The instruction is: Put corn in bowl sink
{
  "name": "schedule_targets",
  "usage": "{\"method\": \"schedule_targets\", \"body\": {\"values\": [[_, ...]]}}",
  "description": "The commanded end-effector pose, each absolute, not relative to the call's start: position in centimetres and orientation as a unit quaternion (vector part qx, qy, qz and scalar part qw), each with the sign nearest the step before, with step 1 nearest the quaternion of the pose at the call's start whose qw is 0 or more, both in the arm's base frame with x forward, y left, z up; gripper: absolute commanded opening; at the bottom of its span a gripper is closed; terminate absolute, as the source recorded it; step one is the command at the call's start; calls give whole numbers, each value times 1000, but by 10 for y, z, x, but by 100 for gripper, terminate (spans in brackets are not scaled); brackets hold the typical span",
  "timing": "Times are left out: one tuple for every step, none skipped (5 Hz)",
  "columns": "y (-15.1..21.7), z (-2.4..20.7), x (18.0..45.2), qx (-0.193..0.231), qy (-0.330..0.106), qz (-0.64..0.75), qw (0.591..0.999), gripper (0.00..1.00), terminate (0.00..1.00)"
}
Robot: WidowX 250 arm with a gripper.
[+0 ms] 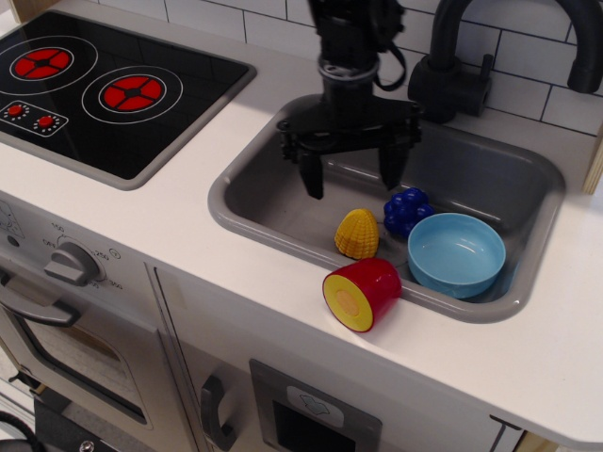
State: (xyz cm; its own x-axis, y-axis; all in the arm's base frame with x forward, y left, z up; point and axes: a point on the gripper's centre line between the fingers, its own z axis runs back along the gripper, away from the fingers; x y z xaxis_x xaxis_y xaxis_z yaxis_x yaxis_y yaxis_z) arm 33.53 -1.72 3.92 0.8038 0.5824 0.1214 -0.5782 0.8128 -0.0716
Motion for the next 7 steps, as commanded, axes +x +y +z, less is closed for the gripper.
{"method": "schedule_targets", "body": {"values": [[-18,27,340,-8,-101,316,943,100,0],[-13,23,339,-1,-95,324,941,100,0],[-6,18,336,5,-97,328,940,100,0],[-4,12,333,8,-96,329,940,100,0],[-2,1,328,16,-98,330,939,100,0],[-2,-10,332,24,-100,345,933,100,0],[-3,-10,330,24,-96,346,933,100,0]]}}
